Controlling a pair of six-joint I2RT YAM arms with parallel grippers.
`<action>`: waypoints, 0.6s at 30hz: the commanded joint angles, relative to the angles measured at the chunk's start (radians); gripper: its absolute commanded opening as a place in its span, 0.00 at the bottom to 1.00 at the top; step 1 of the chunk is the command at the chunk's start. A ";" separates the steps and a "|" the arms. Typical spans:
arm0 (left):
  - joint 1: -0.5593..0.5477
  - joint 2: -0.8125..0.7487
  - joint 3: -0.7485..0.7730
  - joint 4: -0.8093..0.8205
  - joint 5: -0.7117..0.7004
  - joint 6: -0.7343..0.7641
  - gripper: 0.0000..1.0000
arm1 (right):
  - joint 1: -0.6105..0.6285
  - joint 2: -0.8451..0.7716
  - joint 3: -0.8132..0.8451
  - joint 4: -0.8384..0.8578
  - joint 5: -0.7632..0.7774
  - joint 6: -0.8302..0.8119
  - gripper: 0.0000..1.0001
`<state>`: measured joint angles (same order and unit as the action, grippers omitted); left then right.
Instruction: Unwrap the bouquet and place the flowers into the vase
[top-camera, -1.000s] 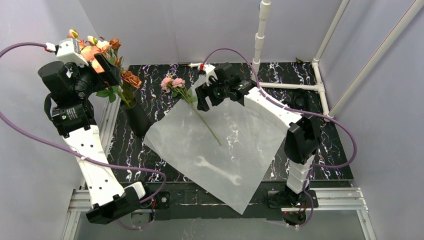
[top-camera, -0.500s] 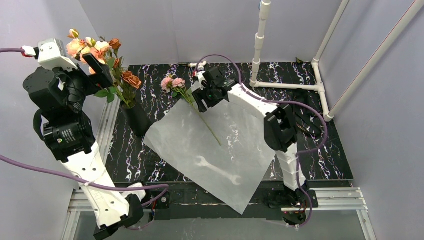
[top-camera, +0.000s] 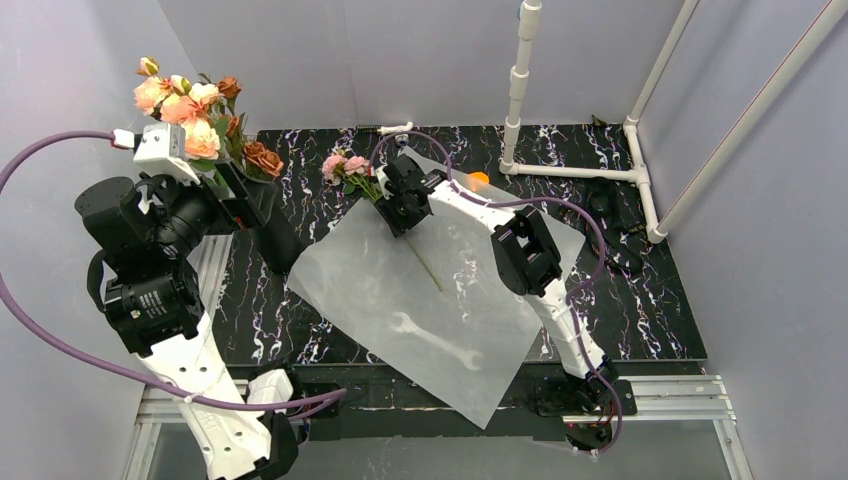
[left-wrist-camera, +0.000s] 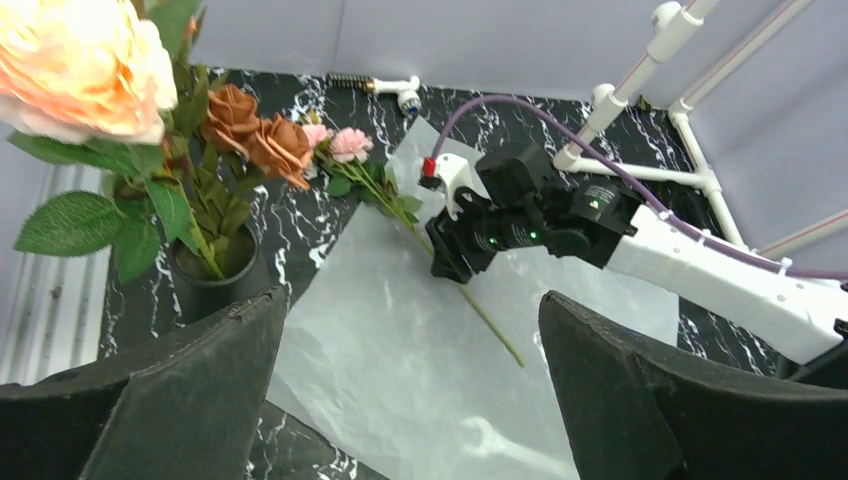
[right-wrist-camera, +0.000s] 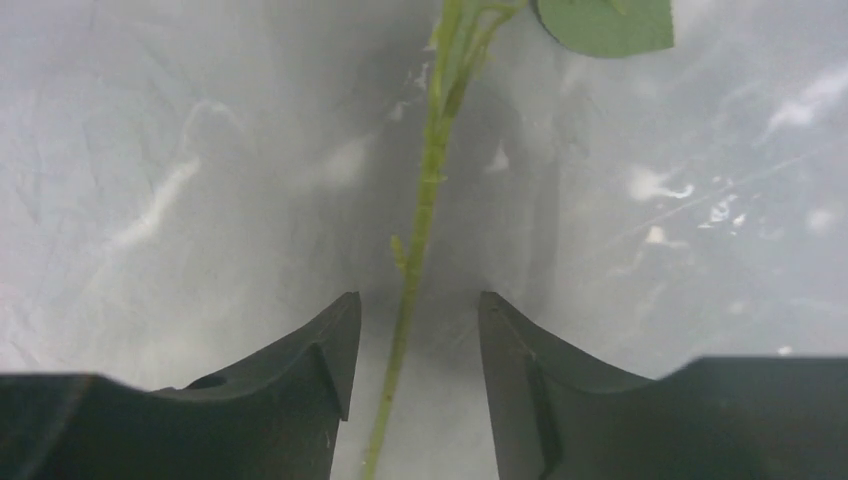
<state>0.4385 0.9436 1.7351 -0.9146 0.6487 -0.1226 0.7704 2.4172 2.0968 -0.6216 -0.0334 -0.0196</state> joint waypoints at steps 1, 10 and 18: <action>0.003 -0.028 -0.035 -0.049 0.054 0.015 0.98 | 0.007 0.026 0.044 0.023 0.024 -0.003 0.48; 0.004 -0.015 -0.022 -0.068 0.145 -0.008 0.98 | 0.006 -0.066 0.032 0.023 0.028 0.062 0.01; 0.004 -0.014 -0.068 -0.038 0.292 -0.026 0.98 | -0.006 -0.393 -0.176 0.260 -0.049 0.214 0.01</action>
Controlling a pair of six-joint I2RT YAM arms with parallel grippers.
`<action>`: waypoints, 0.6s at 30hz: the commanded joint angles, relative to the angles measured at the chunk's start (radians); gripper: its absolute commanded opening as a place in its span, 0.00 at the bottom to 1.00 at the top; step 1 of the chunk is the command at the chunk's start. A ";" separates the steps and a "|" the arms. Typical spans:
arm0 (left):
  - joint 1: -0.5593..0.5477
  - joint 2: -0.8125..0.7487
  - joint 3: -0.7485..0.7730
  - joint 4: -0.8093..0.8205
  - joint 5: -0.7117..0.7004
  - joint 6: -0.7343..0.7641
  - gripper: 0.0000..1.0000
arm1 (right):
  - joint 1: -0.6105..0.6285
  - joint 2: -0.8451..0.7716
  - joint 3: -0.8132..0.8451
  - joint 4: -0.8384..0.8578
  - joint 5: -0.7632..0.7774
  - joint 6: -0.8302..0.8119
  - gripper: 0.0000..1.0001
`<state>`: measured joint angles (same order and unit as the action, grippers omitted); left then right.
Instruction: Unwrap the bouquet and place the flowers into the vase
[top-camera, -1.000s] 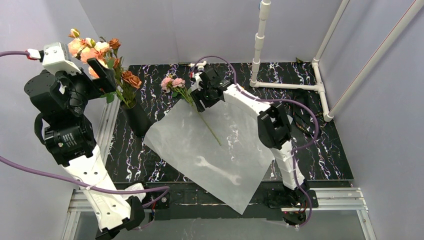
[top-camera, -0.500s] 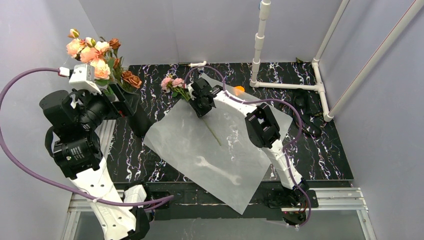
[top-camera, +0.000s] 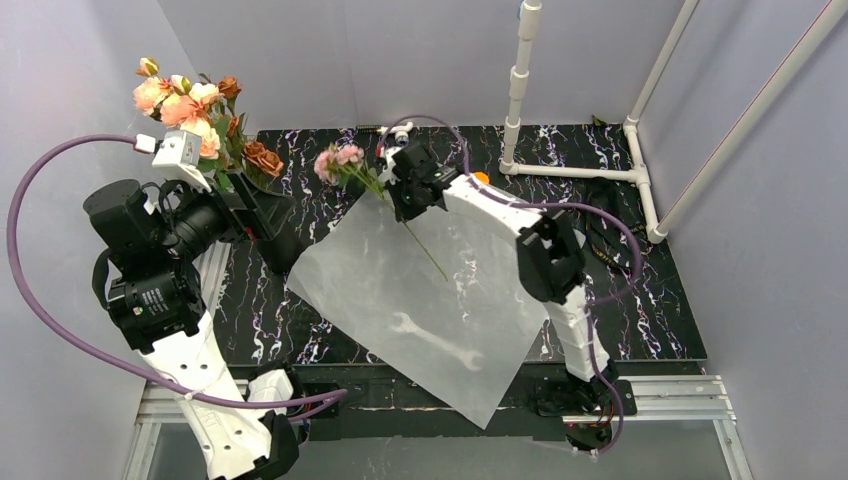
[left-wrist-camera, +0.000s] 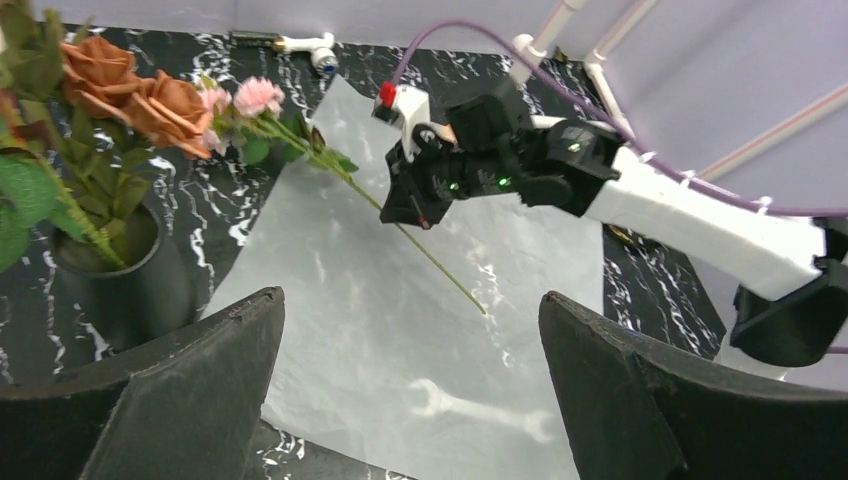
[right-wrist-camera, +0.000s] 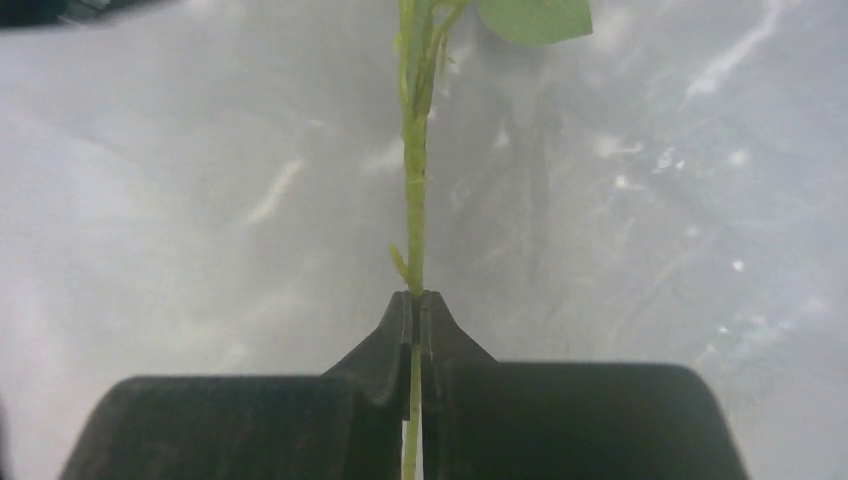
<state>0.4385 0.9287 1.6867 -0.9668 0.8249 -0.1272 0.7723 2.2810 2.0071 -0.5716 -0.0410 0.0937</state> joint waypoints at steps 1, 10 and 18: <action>0.004 0.000 -0.028 0.036 0.127 -0.036 0.98 | -0.009 -0.309 -0.133 0.243 -0.045 0.120 0.01; 0.004 0.041 -0.040 0.280 0.206 -0.228 0.98 | -0.002 -0.626 -0.355 0.441 -0.114 0.157 0.01; -0.007 0.098 -0.053 0.518 0.207 -0.435 0.96 | 0.019 -0.798 -0.479 0.544 -0.268 0.163 0.01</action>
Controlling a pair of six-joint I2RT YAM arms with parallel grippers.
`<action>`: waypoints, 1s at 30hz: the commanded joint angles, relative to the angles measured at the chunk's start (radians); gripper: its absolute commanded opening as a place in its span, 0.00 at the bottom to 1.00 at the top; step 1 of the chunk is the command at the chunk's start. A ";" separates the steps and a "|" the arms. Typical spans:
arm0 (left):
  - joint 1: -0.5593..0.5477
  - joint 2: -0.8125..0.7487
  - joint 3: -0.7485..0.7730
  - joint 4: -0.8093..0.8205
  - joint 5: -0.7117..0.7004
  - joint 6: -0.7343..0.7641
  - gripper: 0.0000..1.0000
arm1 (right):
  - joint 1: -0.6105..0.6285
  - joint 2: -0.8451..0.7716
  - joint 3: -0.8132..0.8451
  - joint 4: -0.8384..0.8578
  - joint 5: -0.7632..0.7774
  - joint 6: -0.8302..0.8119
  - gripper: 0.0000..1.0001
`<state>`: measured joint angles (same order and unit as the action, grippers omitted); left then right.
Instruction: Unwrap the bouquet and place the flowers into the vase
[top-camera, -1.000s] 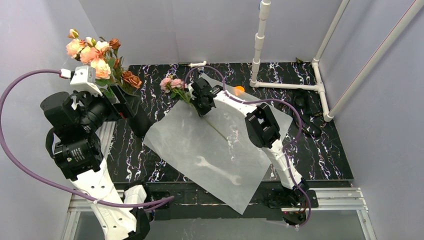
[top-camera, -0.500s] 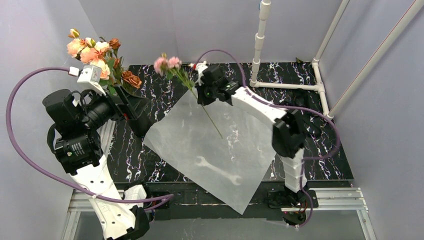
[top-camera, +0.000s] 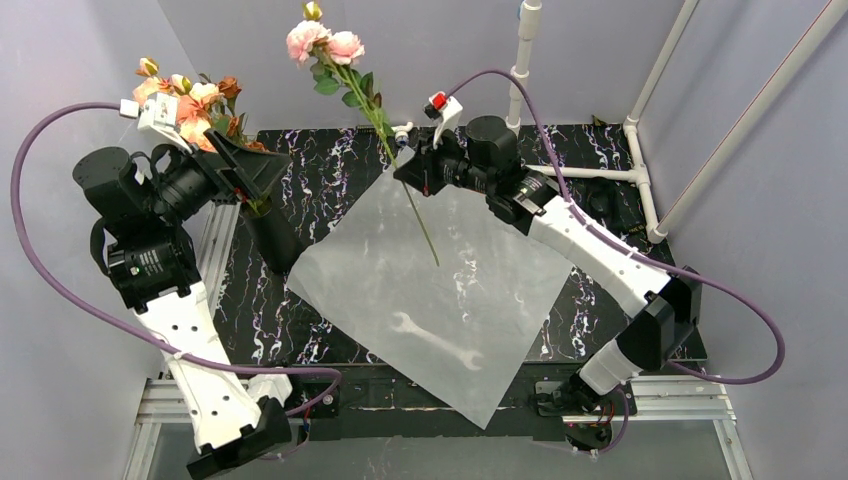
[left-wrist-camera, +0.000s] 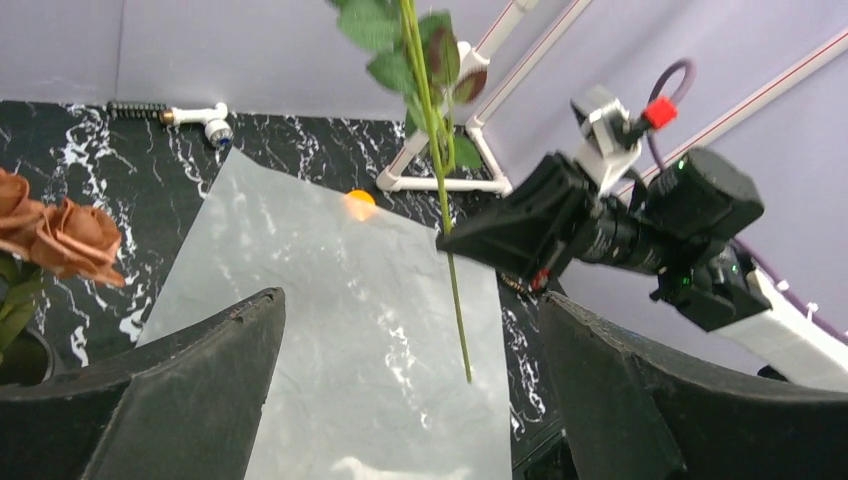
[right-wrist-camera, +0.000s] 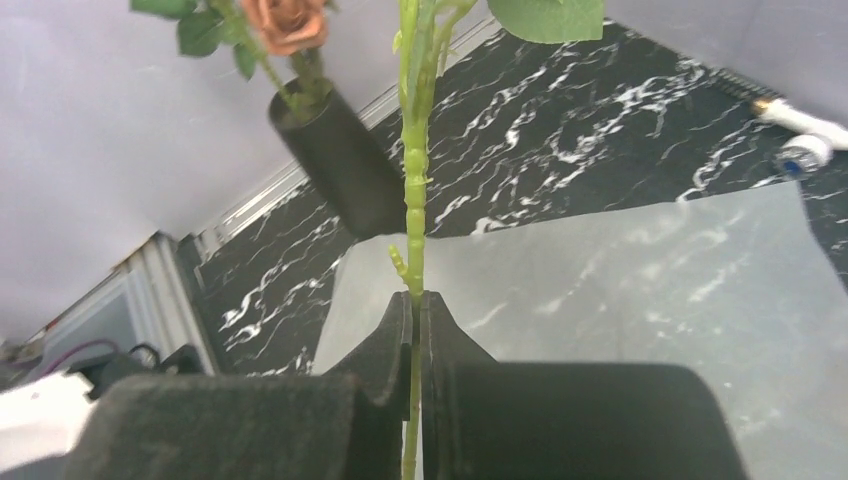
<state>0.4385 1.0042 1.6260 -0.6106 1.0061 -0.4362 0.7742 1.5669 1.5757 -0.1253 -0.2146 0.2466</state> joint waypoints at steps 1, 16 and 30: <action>-0.014 0.040 0.019 0.176 0.021 -0.142 0.95 | 0.023 -0.103 -0.059 0.099 -0.109 0.004 0.01; -0.328 0.193 0.143 0.250 -0.116 -0.169 0.69 | 0.202 -0.200 -0.096 0.035 -0.079 -0.201 0.01; -0.349 0.120 0.015 0.409 -0.088 -0.267 0.57 | 0.223 -0.183 -0.107 0.035 0.004 -0.175 0.01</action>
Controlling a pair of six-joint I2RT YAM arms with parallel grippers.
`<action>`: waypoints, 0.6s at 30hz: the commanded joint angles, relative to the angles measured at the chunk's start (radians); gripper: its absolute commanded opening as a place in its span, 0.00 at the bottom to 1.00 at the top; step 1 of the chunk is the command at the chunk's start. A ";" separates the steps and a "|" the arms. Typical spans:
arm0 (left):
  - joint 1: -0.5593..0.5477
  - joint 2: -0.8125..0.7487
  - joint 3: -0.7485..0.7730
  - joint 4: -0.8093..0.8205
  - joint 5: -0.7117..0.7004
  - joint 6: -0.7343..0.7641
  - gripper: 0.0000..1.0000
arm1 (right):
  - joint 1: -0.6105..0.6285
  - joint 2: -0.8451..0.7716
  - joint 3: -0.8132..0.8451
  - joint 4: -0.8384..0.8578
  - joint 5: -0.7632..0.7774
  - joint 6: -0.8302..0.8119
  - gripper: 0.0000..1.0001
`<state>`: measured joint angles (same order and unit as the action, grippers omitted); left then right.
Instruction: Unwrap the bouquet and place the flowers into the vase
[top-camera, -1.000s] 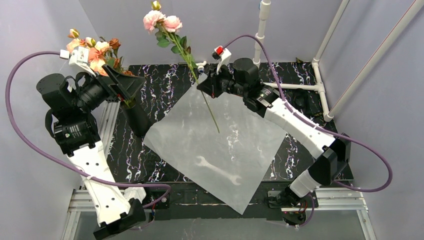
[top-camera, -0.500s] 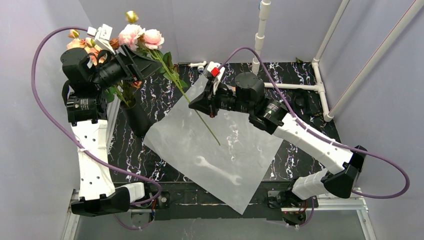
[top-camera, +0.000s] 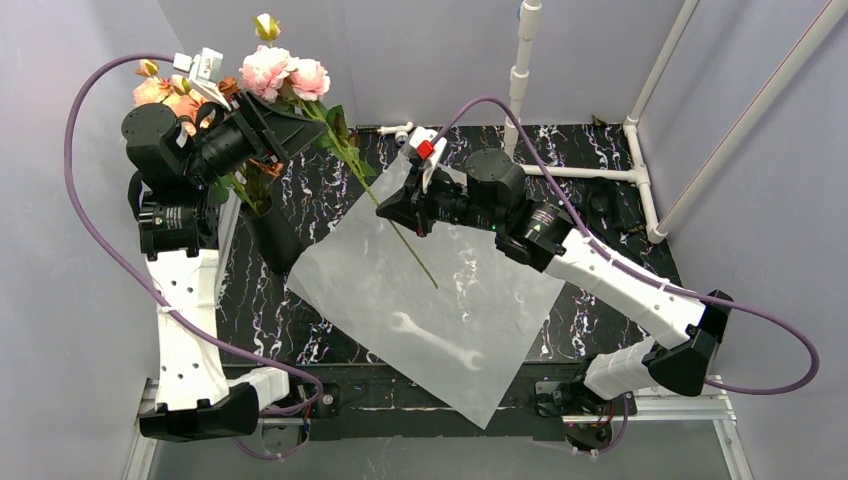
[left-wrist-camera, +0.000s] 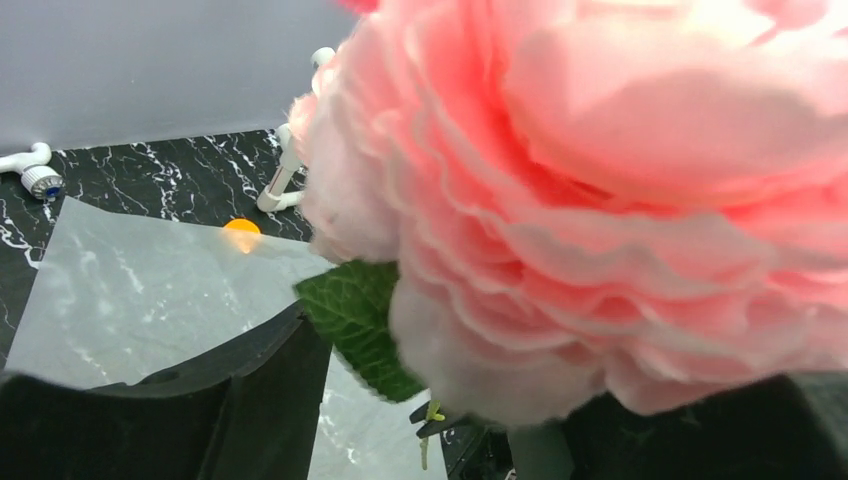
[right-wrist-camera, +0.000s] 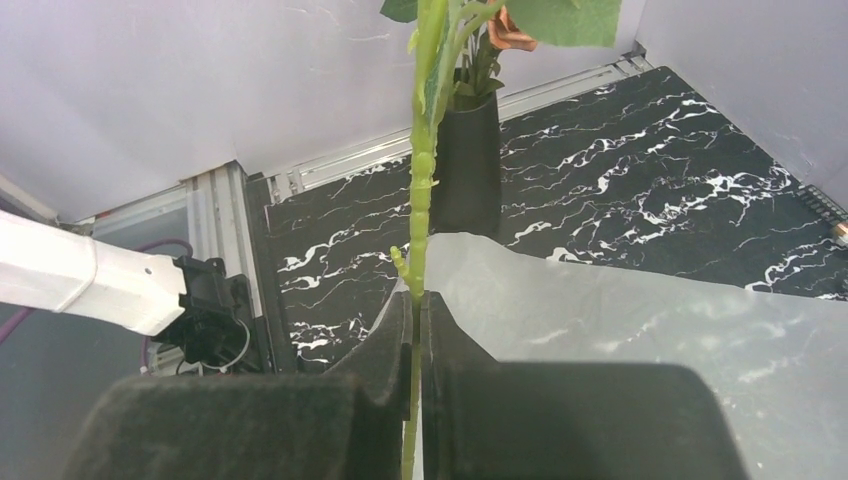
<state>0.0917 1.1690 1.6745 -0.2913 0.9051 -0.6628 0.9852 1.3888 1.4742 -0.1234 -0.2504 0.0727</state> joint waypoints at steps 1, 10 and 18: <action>-0.003 -0.049 -0.041 0.100 0.017 -0.044 0.58 | 0.012 -0.004 -0.007 0.032 0.044 -0.001 0.01; -0.003 -0.057 -0.048 0.132 0.000 -0.070 0.63 | 0.012 -0.002 -0.033 0.029 0.050 -0.002 0.01; -0.003 -0.045 -0.035 0.118 -0.028 -0.053 0.43 | 0.012 0.004 -0.036 0.026 0.043 -0.006 0.01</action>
<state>0.0914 1.1400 1.6238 -0.1825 0.8967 -0.7380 0.9909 1.3949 1.4368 -0.1284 -0.2085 0.0738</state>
